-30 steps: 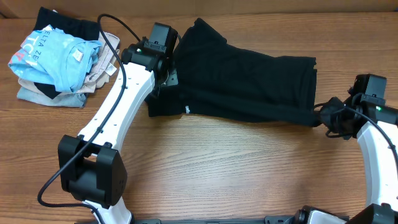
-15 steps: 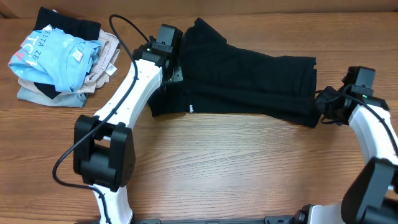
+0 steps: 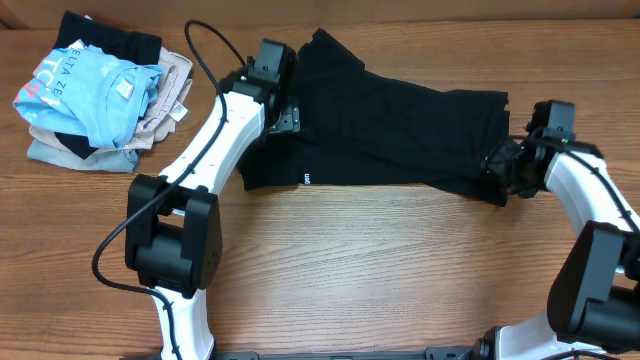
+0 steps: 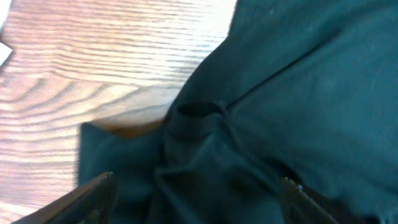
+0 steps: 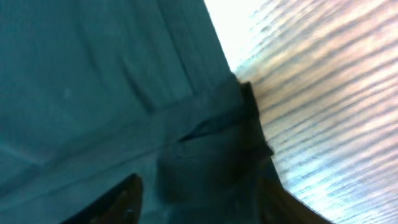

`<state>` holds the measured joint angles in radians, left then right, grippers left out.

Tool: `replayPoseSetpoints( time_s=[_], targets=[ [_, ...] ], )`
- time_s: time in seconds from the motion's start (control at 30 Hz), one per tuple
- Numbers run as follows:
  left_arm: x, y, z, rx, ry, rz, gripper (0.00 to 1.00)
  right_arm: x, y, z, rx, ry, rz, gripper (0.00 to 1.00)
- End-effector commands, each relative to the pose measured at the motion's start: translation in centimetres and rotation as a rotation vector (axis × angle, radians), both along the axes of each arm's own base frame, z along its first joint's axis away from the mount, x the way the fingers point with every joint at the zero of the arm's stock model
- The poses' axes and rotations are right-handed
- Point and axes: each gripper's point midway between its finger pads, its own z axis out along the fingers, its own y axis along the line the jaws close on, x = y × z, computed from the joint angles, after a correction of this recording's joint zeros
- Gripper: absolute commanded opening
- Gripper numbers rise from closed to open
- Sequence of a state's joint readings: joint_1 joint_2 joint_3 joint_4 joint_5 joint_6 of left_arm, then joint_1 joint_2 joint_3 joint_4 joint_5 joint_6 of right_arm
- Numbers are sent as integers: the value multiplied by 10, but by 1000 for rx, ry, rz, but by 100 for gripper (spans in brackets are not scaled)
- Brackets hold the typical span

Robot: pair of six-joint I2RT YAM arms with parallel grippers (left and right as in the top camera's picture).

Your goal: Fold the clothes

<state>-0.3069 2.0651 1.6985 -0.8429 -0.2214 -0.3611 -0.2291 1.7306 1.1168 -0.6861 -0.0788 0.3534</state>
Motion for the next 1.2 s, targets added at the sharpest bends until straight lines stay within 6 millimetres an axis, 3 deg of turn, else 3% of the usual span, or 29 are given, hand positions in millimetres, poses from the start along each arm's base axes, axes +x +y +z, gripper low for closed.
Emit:
replayPoseSetpoints(
  time_s=[0.0,0.07,0.13,0.2,0.27,0.33,0.43,0.57,0.7,0.8,1.0,1.17],
  targets=[
    [29,4,58,10,-103,-60,99,34,-4,74,-41,-177,97,69],
    [34,-10,92,-49,-136,-135,100,43,1,106,-40,-218,163,71],
    [40,-36,131,-136,-200,-284,100,50,7,137,-39,-260,226,75],
    [45,-57,169,-196,-287,-416,100,55,9,162,-56,-296,257,79],
    [52,-65,199,-199,-378,-458,100,59,11,182,-78,-327,284,82],
    [62,-72,217,-182,-463,-499,100,63,11,194,-96,-351,292,84],
    [81,-76,223,-171,-539,-508,100,64,10,197,-106,-358,293,84],
    [112,-82,195,-161,-566,-515,100,62,10,193,-105,-339,292,84],
    [145,-88,137,-133,-543,-520,100,59,10,189,-126,-314,303,85],
    [158,-94,95,-130,-512,-526,100,57,9,187,-144,-300,298,85],
    [166,-99,34,-110,-437,-530,100,56,9,186,-143,-293,298,85],
    [157,-99,-7,-107,-342,-533,100,57,9,186,-144,-295,298,85]
  ],
)
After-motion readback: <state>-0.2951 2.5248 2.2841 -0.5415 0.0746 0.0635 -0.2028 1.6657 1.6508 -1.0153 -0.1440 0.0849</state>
